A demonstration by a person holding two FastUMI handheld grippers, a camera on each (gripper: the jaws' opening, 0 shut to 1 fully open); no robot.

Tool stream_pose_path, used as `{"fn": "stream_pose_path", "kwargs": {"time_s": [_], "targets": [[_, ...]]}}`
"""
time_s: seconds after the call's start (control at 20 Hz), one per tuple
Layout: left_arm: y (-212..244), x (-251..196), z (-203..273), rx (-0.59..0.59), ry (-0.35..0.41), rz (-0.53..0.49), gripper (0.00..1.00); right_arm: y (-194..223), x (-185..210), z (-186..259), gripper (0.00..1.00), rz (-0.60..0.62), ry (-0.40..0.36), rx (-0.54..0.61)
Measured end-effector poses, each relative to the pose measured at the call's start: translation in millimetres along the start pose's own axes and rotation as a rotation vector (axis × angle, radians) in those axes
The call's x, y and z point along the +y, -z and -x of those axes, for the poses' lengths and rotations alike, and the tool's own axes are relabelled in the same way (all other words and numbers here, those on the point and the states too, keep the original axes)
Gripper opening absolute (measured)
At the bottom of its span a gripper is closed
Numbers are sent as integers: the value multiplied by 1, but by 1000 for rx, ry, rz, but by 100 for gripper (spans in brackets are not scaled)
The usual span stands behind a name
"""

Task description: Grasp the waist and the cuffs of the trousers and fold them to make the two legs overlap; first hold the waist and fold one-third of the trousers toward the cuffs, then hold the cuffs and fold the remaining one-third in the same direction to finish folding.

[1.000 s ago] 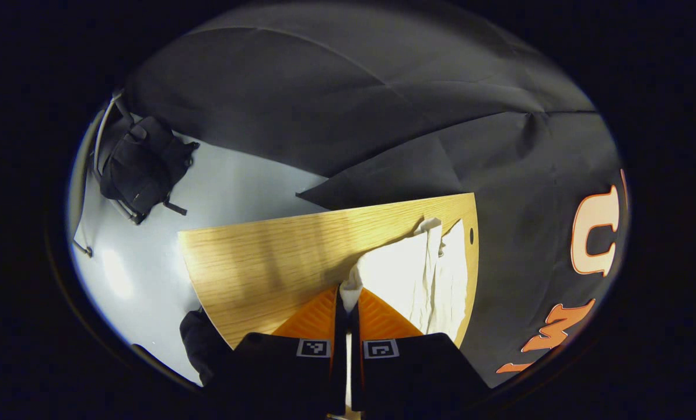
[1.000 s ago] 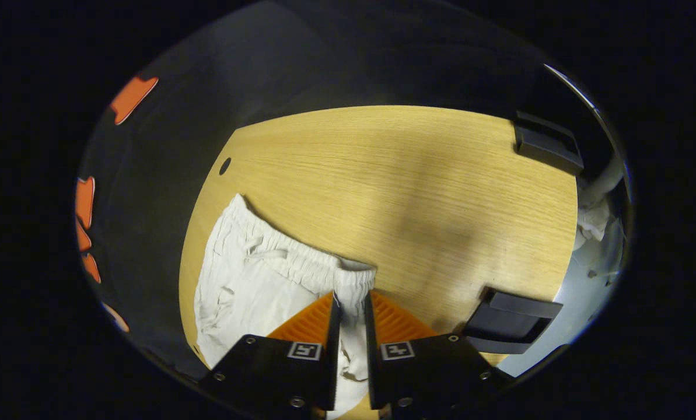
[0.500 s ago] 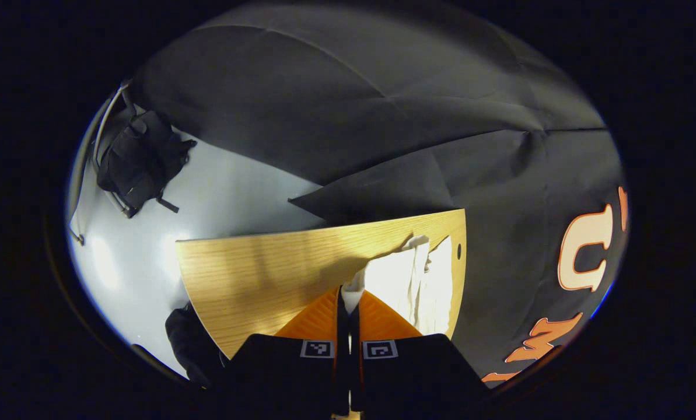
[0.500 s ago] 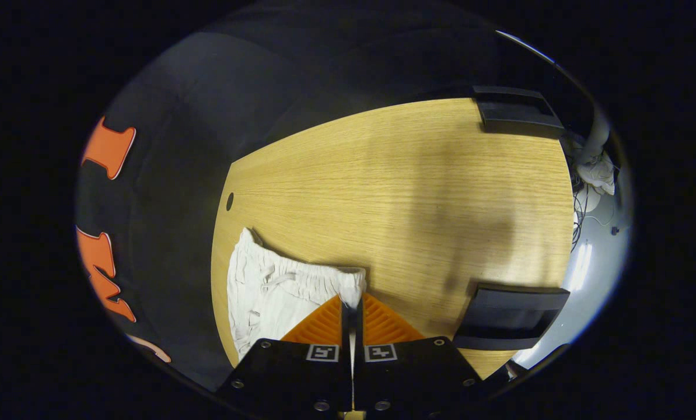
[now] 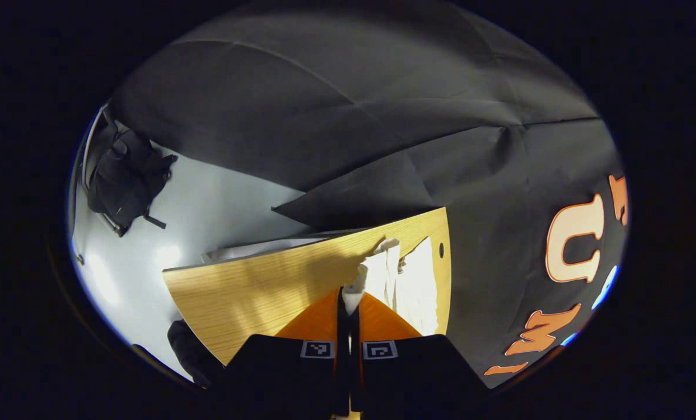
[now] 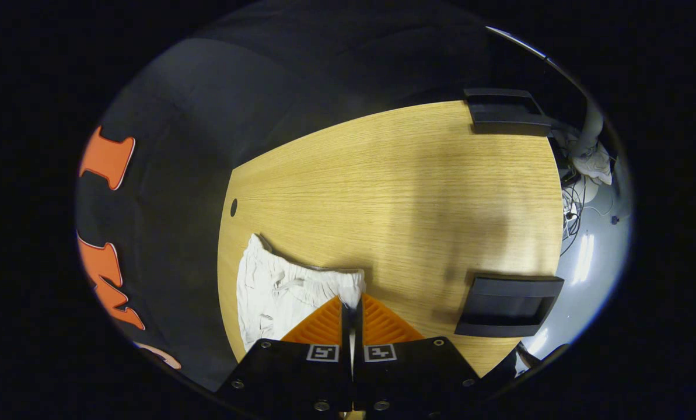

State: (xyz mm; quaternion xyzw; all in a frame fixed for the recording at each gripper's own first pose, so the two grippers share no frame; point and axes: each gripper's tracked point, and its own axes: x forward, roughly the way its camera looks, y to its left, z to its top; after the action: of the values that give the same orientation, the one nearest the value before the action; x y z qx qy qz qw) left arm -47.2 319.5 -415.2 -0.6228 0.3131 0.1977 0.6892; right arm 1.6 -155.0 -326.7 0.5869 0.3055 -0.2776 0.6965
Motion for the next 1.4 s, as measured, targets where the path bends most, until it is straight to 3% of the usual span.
{"fn": "stream_pose_path", "kwargs": {"time_s": [0.3,0.75,1.05,1.4], "targets": [[-8,-42,5,30,67,-109,4,-11,8,18,1,23,-6,-13],[-32,-123,-3,97,193,-242,4,-9,73,45,1,21,-55,-39],[-39,-159,-24,114,201,-285,4,-17,118,54,1,88,-75,-46],[-37,-206,-62,87,133,-358,5,-27,172,15,1,136,-56,13]]}}
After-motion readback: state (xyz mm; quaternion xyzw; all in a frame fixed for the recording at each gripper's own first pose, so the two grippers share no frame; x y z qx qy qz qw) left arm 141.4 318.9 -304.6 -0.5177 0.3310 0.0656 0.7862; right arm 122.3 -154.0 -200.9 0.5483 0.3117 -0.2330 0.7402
